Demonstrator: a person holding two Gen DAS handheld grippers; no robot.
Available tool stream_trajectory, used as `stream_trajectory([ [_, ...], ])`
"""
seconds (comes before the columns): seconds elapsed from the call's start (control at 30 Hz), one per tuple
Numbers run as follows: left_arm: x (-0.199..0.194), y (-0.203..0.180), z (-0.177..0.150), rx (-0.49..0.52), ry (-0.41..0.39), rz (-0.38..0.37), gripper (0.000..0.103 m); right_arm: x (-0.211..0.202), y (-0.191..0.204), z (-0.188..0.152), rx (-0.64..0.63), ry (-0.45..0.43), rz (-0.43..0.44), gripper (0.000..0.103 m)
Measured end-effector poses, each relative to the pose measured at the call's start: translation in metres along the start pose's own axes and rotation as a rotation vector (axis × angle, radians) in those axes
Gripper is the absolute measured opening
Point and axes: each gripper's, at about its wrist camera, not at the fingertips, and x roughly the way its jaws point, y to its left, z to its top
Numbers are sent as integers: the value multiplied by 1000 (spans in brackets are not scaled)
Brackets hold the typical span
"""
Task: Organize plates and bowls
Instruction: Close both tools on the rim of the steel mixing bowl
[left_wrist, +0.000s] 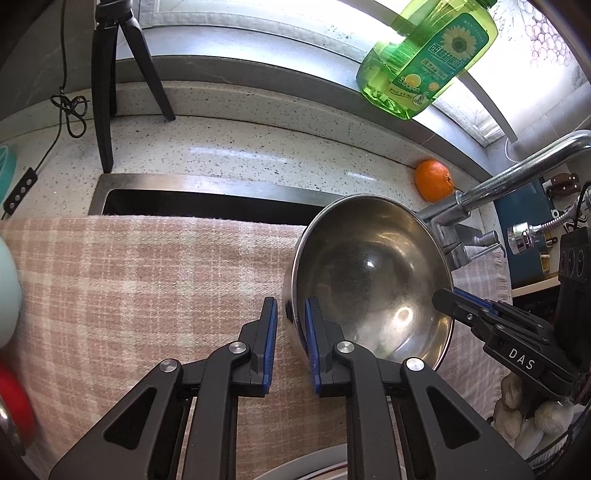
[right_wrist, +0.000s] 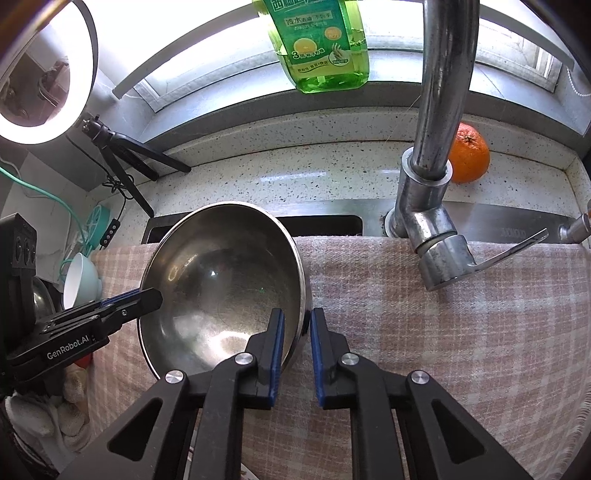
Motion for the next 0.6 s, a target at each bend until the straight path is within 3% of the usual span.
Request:
stream_trajectory([
  [0.6, -17, -5, -14, 22, -38, 27, 11, -16, 9, -11, 0, -8, 23, 10],
])
